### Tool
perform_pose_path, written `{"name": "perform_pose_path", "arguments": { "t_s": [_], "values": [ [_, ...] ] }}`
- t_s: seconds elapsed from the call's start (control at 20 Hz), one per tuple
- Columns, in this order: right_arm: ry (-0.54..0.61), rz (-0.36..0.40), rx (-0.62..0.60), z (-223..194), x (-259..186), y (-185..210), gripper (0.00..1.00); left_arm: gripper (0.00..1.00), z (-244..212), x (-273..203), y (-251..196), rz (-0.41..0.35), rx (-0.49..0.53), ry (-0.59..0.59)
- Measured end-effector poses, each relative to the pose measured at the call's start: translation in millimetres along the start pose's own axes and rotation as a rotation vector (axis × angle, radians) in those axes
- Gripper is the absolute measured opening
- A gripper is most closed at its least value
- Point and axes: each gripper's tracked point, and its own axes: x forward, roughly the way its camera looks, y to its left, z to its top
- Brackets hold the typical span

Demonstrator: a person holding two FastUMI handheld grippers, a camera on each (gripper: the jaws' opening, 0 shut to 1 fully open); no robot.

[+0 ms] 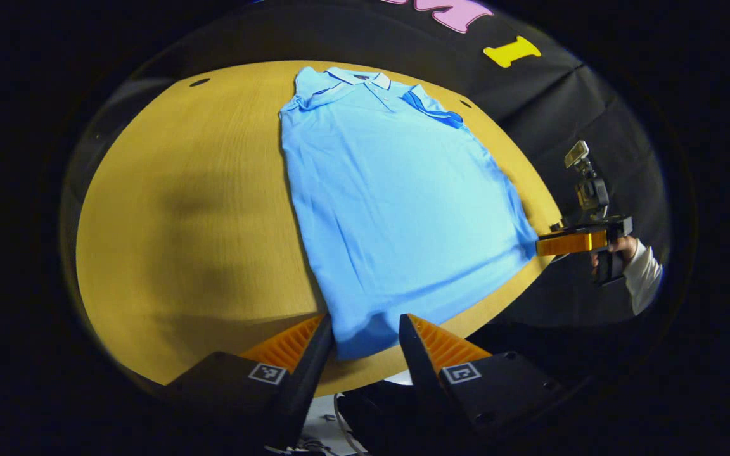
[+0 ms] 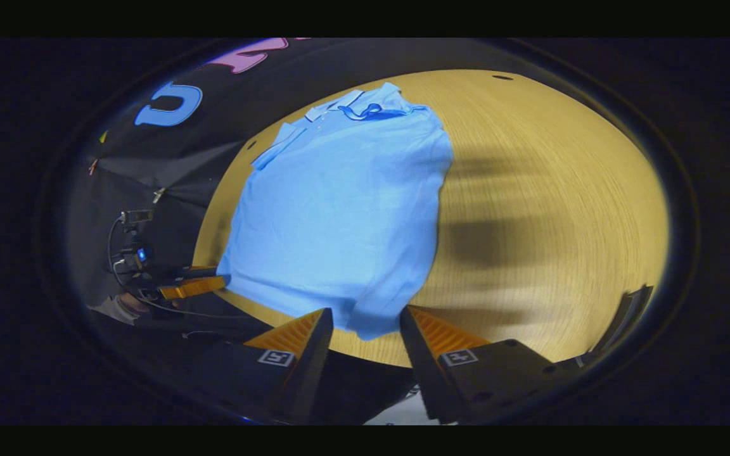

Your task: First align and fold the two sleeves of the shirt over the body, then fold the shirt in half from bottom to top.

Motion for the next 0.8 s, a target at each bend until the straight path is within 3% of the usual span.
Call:
{"name": "perform_pose_path", "arguments": {
  "t_s": [0.05, 0.1, 0.15, 0.2, 0.25, 0.35, 0.5, 0.55, 0.8],
  "values": [
    [0.004, -0.016, 0.015, 0.3, 2.8, -6.2, 0.59, 0.66, -0.7, 3.2, -1.3, -0.007, -0.001, -0.003],
    [0.002, -0.002, 0.043, 3.7, 1.6, -5.6, 0.32, 0.60, -4.9, 6.3, -2.8, -0.024, -0.020, 0.009],
    [0.003, 0.025, 0.062, 3.7, 4.3, -2.7, 0.22, 0.40, -5.2, 7.8, -5.3, -0.053, -0.062, 0.014],
    [0.001, 0.034, 0.083, 2.6, 6.8, -2.1, 0.20, 0.21, -4.3, 6.6, -11.5, -0.072, -0.105, 0.024],
    [0.003, 0.040, 0.096, 2.2, 7.6, -2.3, 0.18, 0.16, 0.8, 6.7, -12.6, -0.076, -0.137, -0.001],
    [-0.032, 0.039, 0.117, 11.6, 4.9, -5.4, 0.08, 0.10, 10.0, 10.6, -16.1, -0.081, -0.144, -0.021],
    [-0.077, 0.035, 0.147, 21.4, 9.1, -6.2, 0.05, 0.06, 10.6, 9.9, -17.8, -0.079, -0.100, -0.008],
    [-0.084, 0.039, 0.134, 25.2, 7.4, -5.0, 0.00, 0.06, 15.4, 6.0, -19.3, -0.090, -0.101, -0.011],
    [-0.184, 0.139, 0.022, 71.9, -25.5, 30.6, 0.05, 0.06, 85.4, -29.6, -14.9, -0.102, -0.072, -0.165]
  ]
}}
